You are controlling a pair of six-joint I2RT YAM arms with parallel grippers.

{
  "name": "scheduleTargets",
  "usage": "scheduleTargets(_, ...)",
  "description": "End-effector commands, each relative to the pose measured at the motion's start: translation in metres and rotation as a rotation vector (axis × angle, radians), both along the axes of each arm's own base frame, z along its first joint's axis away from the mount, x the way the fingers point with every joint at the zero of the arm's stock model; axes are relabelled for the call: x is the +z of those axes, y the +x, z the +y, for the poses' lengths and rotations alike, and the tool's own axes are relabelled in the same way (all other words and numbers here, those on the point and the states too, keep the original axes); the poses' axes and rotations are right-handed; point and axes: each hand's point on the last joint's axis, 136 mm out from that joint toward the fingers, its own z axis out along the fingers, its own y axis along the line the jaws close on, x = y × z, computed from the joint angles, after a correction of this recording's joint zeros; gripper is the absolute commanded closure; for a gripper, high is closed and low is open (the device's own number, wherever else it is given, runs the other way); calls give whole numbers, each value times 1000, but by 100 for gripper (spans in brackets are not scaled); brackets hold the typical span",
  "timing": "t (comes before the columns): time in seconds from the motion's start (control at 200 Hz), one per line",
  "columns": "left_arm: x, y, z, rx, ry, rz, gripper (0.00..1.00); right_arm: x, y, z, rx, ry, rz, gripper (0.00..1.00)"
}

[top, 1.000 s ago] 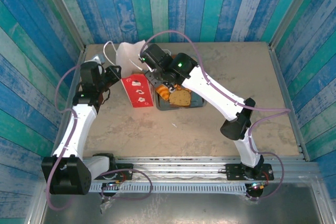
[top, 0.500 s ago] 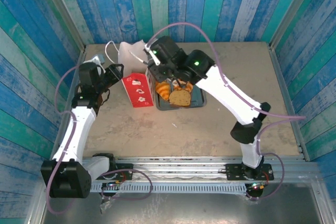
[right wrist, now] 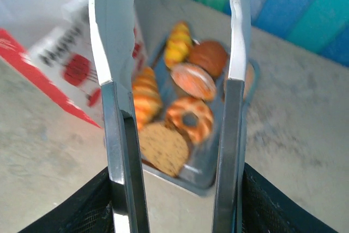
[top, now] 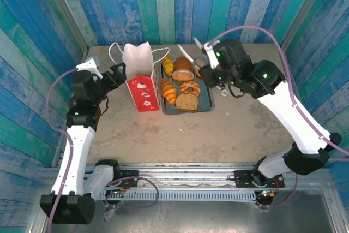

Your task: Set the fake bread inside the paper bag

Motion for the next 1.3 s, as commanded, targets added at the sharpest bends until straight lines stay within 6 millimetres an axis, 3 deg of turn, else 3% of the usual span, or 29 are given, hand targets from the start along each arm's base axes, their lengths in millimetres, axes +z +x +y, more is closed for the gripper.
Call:
scheduleTargets(0.0, 6, -13, 13, 59, 59, -26, 1, -37, -5, -19, -35, 12, 108, 44)
scheduleTargets(0.22, -3, -33, 23, 112, 105, -55, 3, -118, -13, -36, -13, 72, 354, 44)
scheduleTargets(0.381, -13, -46, 16, 73, 95, -75, 5, -164, -20, -46, 22, 123, 511, 44)
scheduleTargets(0.571, -11, -54, 16, 78, 95, -113, 6, -214, -19, -52, 27, 162, 618, 45)
scheduleTargets(0.897, -17, -56, 20, 97, 112, -93, 6, -249, -12, -43, 77, 208, 684, 45)
scheduleTargets(1.297, -15, -55, 21, 100, 111, -92, 6, -264, -11, -38, 104, 238, 729, 46)
